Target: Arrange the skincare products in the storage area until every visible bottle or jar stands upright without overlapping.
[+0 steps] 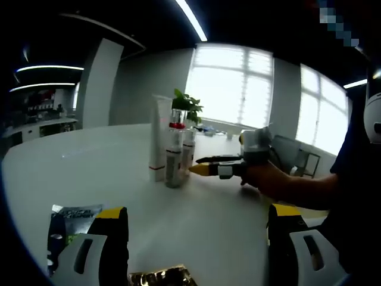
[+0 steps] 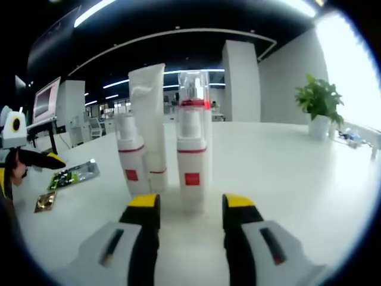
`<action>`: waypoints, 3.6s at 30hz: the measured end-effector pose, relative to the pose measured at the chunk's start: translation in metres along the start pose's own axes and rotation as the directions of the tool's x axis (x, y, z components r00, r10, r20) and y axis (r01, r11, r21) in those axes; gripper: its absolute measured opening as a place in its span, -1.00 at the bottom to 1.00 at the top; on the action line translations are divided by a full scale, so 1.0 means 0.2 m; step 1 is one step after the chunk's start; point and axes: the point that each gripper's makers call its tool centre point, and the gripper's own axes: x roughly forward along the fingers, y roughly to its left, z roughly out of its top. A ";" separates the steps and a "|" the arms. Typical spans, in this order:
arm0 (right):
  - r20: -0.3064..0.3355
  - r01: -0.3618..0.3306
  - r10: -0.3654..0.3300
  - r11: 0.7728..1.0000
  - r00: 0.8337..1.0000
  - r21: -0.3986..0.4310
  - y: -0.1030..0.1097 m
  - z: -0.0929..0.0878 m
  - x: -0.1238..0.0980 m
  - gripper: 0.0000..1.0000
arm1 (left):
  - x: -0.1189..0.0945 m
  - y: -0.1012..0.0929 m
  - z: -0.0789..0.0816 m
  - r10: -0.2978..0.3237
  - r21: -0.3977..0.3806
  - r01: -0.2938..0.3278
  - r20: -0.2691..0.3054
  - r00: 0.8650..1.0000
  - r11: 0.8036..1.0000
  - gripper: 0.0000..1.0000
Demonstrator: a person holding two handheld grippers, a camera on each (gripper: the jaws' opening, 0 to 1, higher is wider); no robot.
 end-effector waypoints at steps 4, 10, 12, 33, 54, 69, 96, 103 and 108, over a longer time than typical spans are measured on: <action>0.012 -0.003 0.003 1.000 1.000 0.007 0.00 0.02 0.00 0.13 | 0.00 0.00 0.00 0.001 0.000 -0.001 0.000 1.000 1.000 0.99; 0.042 0.048 -0.050 0.998 0.998 0.046 -0.05 0.07 -0.02 0.69 | 0.00 -0.03 0.01 0.001 -0.008 -0.001 -0.003 1.000 1.000 0.99; 0.049 0.044 -0.047 0.997 0.998 0.060 -0.05 0.08 -0.03 0.74 | 0.00 -0.05 0.01 0.005 0.004 -0.005 -0.007 1.000 1.000 0.99; 0.079 -0.028 0.021 0.995 0.997 0.092 -0.05 0.14 -0.04 0.99 | -0.09 0.04 -0.01 0.090 -0.017 -0.090 0.010 0.996 0.996 0.99; 0.141 -0.033 0.032 0.999 0.990 0.009 -0.08 0.44 -0.16 0.99 | -0.15 0.09 -0.04 0.130 -0.046 -0.128 0.051 0.990 0.991 0.99; 0.207 -0.107 0.130 0.987 0.970 -0.119 0.12 0.81 -0.20 0.92 | -0.21 0.11 -0.04 0.149 -0.076 -0.143 0.084 0.985 0.987 0.99; 0.132 -0.393 0.449 0.866 0.884 -0.309 0.79 1.01 -0.08 0.67 | -0.37 0.15 -0.10 0.214 -0.139 -0.198 0.114 0.970 0.970 0.99; 0.090 -0.444 0.494 0.837 0.865 -0.321 0.89 0.96 -0.04 0.67 | -0.40 0.17 -0.11 0.237 -0.153 -0.219 0.112 0.965 0.964 0.99; 0.053 -0.474 0.516 0.819 0.855 -0.322 0.94 0.90 0.00 0.65 | -0.43 0.19 -0.12 0.253 -0.156 -0.234 0.120 0.960 0.960 0.99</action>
